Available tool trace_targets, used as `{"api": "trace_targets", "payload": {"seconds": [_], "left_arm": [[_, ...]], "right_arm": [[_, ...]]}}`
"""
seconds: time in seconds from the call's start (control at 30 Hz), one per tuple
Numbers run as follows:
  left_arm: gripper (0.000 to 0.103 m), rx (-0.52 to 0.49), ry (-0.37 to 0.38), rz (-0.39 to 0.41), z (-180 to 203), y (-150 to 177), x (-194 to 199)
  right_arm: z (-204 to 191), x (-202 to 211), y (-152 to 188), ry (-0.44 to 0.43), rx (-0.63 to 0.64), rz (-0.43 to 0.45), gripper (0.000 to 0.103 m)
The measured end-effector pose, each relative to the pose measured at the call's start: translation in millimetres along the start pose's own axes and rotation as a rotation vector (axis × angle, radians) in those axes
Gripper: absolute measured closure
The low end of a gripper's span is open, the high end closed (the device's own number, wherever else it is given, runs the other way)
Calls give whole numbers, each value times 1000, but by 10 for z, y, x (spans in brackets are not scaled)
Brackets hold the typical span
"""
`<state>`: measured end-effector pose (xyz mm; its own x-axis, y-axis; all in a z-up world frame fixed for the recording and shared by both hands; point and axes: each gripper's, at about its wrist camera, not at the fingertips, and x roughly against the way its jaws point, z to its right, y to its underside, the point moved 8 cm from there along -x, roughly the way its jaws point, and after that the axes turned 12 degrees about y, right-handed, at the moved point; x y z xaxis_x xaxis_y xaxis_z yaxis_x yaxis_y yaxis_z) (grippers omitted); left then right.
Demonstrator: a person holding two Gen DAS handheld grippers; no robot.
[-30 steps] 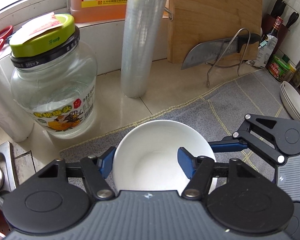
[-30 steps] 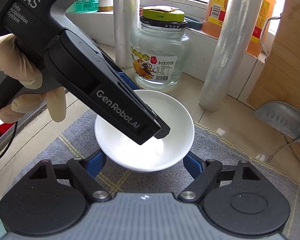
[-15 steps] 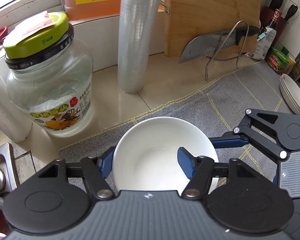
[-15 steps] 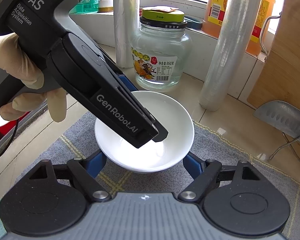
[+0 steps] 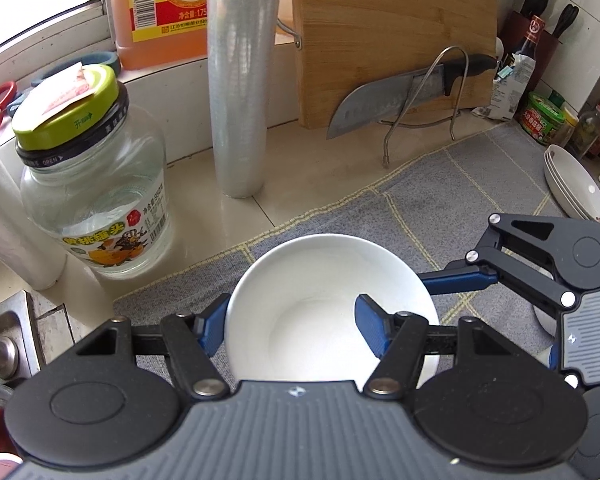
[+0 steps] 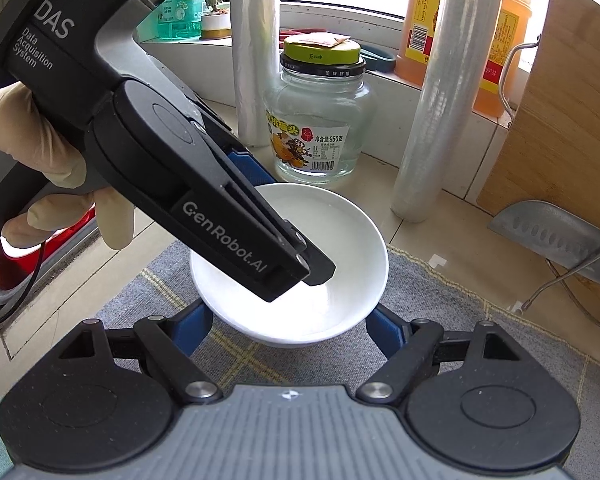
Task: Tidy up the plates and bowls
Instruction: 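Close the left tool on the rim of the white bowl, then carry the white bowl with the left tool toward the nested bowls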
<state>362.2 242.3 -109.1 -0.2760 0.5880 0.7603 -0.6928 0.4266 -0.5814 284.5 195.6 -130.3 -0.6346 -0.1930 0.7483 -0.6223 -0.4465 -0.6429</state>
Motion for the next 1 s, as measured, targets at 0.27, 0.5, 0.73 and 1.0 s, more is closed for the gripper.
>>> {"api": "trace_targets", "payload": {"seconds": [0.27,0.5,0.73,1.0], "left_arm": [[38,-12,-13,9,250,31,122],[38,-34,-17,8,505,56,186],[38,-62,-20,5,760,54,216],[38,-107,-1,4,1039,-14,149]], "right_arm": [[17,287,82,10,9,20,16],[83,512,191,8,8,22,16],[173,700,315,8,-9,26,16],[350,897,475,44,-38,33,16]]}}
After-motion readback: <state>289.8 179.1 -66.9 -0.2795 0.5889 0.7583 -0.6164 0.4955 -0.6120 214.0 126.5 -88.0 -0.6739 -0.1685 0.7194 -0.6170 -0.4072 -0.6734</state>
